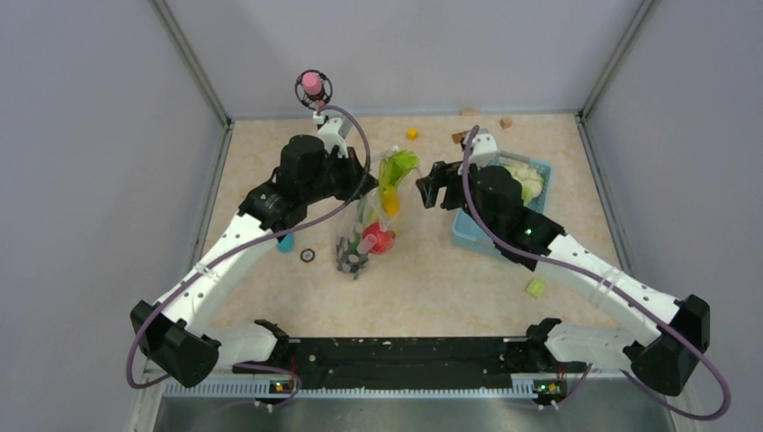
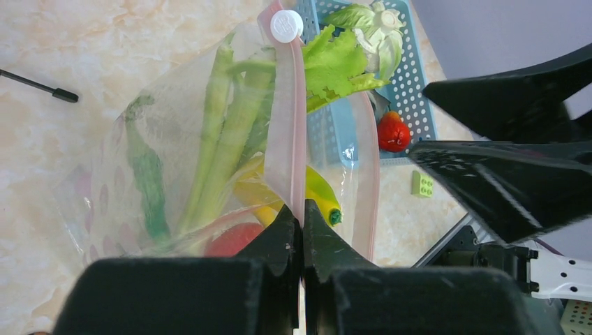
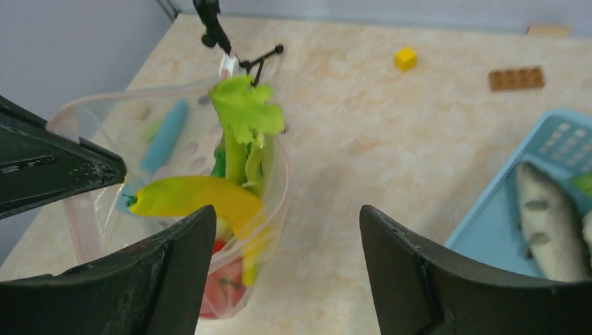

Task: Place the food in the zip-top bag and seal the zipper
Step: Adjust the zipper food storage bag at the center of the board.

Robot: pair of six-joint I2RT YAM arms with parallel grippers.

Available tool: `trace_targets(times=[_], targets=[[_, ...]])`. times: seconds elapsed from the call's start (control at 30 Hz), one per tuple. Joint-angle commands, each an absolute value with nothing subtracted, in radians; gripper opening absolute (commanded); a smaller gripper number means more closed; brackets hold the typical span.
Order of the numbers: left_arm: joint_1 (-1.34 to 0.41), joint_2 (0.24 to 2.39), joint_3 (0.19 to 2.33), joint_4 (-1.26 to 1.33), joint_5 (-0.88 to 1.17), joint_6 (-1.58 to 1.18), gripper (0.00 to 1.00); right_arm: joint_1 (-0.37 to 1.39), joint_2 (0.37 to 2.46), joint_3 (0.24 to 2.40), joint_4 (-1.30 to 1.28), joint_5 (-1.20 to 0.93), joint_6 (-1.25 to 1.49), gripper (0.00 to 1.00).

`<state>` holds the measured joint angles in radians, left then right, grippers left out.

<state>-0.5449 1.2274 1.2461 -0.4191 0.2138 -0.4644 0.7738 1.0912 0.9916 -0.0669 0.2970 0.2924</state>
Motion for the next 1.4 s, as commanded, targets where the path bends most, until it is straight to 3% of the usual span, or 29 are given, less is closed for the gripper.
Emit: trace_targets(times=[0.0, 0.53, 0.6, 0.67, 1.07, 1.27, 1.37], targets=[[-0.548, 1.183, 1.264, -0.356, 0.195, -0.444, 0.0, 0.763, 1.151, 1.06, -0.133, 0.241, 0.483, 0.7], [-0.549, 1.172, 1.255, -0.362, 0.183, -0.445, 0.0, 0.755, 1.321, 1.135, -0.136, 0.257, 0.504, 0.5], [-0.548, 1.165, 1.254, -0.361, 0.179, -0.443, 0.0, 0.755, 1.327, 1.145, -0.14, 0.264, 0.502, 0.37], [-0.548, 1.161, 1.257, -0.366, 0.151, -0.436, 0.0, 0.755, 1.323, 1.157, -0.146, 0.241, 0.478, 0.0], [-0.547, 1.204, 1.36, -0.437, -0.095, -0.424, 0.0, 0.754, 1.325, 1.459, -0.307, 0.151, 0.228, 0.0], [-0.547, 1.202, 1.357, -0.41, -0.152, -0.396, 0.0, 0.755, 1.306, 1.456, -0.289, 0.135, 0.173, 0.0], [-0.547, 1.261, 1.369, -0.421, -0.198, -0.404, 0.0, 0.755, 1.406, 1.511, -0.4, 0.114, 0.136, 0.0]])
